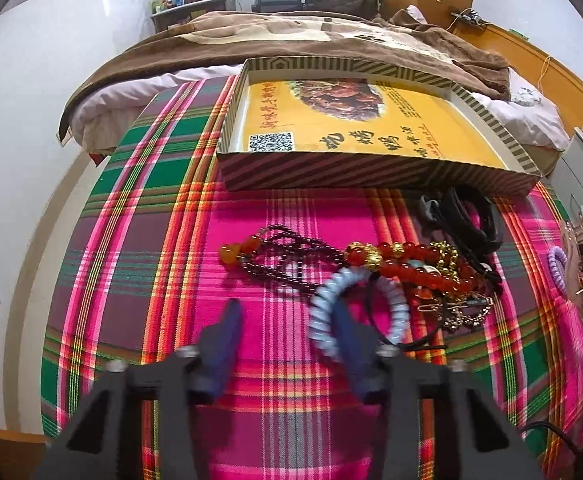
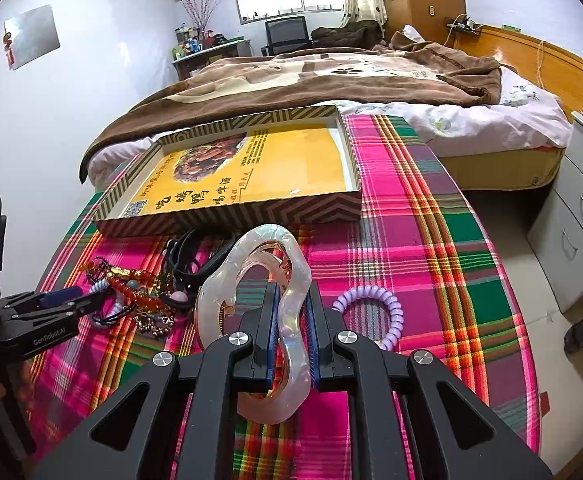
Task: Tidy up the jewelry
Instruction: 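Grasp the light blue coiled bracelet with the left gripper while the right holds the clip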
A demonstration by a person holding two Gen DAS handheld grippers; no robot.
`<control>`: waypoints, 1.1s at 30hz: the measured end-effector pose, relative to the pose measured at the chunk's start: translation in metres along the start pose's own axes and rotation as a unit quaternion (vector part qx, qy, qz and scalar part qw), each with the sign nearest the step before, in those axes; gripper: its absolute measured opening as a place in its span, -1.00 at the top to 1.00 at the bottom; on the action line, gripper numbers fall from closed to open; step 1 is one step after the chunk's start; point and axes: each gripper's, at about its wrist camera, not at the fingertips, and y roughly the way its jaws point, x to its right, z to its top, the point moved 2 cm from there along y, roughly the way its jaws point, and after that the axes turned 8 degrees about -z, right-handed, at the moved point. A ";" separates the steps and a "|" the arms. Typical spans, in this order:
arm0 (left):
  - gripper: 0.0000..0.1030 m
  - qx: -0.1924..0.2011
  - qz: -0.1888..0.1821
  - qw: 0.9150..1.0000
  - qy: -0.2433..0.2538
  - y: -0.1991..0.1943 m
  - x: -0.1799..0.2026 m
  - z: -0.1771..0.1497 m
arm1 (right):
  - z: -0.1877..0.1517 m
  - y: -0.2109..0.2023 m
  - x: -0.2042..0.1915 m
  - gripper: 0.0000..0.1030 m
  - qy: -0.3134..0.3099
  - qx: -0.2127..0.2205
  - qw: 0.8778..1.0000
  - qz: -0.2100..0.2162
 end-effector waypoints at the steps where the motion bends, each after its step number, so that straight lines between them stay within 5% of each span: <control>1: 0.48 0.001 -0.004 1.000 0.000 -0.001 0.001 -0.001 | 0.000 0.000 0.000 0.76 0.001 0.000 1.000 0.000; 7: 0.74 0.016 -0.033 0.999 -0.022 -0.010 -0.003 -0.003 | -0.001 -0.003 0.000 0.76 0.000 0.002 1.000 -0.002; 24: 0.78 0.070 -0.041 0.996 -0.032 -0.064 -0.019 -0.012 | -0.003 -0.015 -0.008 0.76 -0.006 0.016 1.000 0.004; 31: 0.70 0.019 -0.036 0.999 -0.031 -0.034 -0.021 -0.023 | -0.005 -0.018 -0.009 0.76 -0.007 0.017 1.000 0.006; 33: 0.48 0.007 -0.029 0.999 -0.036 -0.024 -0.024 -0.026 | -0.005 -0.020 -0.010 0.76 -0.009 0.017 1.000 0.006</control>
